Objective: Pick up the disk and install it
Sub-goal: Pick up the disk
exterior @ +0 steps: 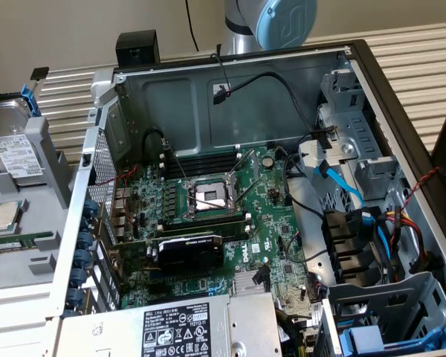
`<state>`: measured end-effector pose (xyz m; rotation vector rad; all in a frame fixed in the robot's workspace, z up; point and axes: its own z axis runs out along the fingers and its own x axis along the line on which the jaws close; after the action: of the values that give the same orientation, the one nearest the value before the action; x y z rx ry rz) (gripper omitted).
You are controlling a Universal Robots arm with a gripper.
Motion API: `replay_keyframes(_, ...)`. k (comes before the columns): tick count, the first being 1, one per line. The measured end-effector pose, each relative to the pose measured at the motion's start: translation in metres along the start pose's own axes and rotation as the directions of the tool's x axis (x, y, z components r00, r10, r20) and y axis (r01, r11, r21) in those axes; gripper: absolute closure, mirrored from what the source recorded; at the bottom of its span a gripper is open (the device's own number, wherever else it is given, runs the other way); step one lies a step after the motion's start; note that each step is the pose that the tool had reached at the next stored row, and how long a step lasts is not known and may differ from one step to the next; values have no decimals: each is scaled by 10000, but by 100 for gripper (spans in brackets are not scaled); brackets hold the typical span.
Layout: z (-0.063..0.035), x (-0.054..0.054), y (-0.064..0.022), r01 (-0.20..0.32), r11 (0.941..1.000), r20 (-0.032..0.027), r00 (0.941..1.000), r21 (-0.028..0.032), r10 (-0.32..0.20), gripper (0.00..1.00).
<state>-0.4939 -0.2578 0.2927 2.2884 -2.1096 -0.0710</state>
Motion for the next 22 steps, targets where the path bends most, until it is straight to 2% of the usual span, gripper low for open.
replay_keyframes(6,75,17,-7,-2,10000,4,10000,-1,2,40)
replay_keyframes(15,82,18,-9,-1,10000,4,10000,-2,1,40)
replay_keyframes(17,82,18,-9,-1,10000,4,10000,-1,1,42)
replay_keyframes(18,82,18,-9,-1,10000,4,10000,-2,1,49)
replay_keyframes(19,82,18,-9,-1,10000,4,10000,-1,1,49)
replay_keyframes(20,82,18,-9,-1,10000,4,10000,-1,1,55)
replay_keyframes(22,82,18,-10,-1,10000,4,10000,-1,1,55)
